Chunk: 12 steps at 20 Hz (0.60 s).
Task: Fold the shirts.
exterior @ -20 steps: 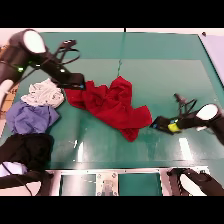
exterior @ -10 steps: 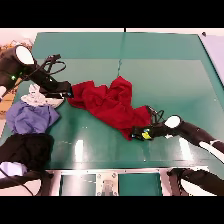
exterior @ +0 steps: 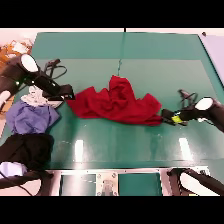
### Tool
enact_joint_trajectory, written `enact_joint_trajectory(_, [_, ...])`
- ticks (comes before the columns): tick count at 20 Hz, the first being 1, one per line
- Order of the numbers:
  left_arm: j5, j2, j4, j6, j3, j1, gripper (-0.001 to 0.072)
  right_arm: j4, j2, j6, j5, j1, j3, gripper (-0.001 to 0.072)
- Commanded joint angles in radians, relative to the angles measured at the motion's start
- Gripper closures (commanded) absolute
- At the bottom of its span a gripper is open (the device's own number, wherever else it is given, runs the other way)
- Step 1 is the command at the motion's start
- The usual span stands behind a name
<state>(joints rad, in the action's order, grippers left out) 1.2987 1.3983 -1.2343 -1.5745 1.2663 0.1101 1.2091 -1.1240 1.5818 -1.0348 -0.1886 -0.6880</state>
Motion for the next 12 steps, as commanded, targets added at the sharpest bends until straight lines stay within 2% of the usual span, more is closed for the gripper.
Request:
enact_joint_trajectory(1, [-0.160,0.003,0.123,-0.021,-0.173,0.008,0.0085,0.048,0.016,0.010,-0.022,-0.144,-0.024,0.0700])
enact_joint_trajectory(3, [-0.237,0.003,0.247,0.017,-0.323,0.008,0.0085,0.037,0.016,0.010,-0.014,-0.143,-0.024,0.0700])
enact_joint_trajectory(7, [-0.313,0.003,0.523,0.171,-0.511,0.016,0.0104,0.032,0.016,0.011,0.018,-0.143,-0.024,0.0700])
enact_joint_trajectory(10, [-0.471,0.011,0.543,0.168,-0.553,0.116,0.0105,0.016,0.016,0.010,0.024,-0.143,-0.024,0.0700])
enact_joint_trajectory(11, [-0.542,0.012,0.551,0.162,-0.553,0.149,0.0152,0.014,0.016,0.010,0.024,-0.143,-0.024,0.0700])
enact_joint_trajectory(12, [-0.606,0.012,0.557,0.160,-0.547,0.169,0.0356,0.014,0.016,0.008,0.024,-0.143,-0.024,0.0700])
